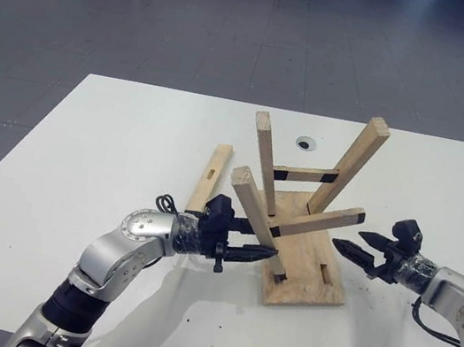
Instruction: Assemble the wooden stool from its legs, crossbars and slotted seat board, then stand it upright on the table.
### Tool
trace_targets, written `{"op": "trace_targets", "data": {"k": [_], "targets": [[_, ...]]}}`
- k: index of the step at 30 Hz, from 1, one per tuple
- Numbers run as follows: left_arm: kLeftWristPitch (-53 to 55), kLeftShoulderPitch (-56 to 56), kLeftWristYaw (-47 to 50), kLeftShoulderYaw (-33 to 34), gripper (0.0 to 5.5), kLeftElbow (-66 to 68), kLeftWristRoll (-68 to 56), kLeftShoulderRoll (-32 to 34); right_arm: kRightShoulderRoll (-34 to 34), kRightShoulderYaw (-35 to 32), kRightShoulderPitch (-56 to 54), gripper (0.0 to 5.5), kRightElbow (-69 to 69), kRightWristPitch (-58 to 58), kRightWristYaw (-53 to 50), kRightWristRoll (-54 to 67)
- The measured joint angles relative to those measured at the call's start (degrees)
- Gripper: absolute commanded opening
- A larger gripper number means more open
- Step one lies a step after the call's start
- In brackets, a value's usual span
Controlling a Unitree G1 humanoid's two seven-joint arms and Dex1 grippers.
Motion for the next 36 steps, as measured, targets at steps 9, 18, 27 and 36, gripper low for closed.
{"op": "trace_targets", "data": {"k": [9, 18, 27, 36], "targets": [[-0.9, 0.0, -2.2, 0.2, 2.05, 0.4, 0.6, 1.3, 0.8, 0.0, 0.0, 5.19, 0.1, -0.6, 0.7, -1.6], [-3.9, 0.0, -3.4, -0.1, 2.05, 2.6, 3.5, 1.4, 1.2, 0.0, 0.0, 5.19, 0.0, -0.6, 1.0, -2.1], [-10.8, -3.0, -5.4, -3.7, 2.05, 5.7, 9.7, 2.6, 1.1, 0.0, 0.4, 5.19, -1.5, -0.6, 2.2, -2.1], [-8.1, -7.7, -0.8, -7.3, 2.05, 3.4, 15.1, 4.7, -2.0, 3.6, 2.7, 5.19, -2.5, -3.3, 3.7, -9.7]]}}
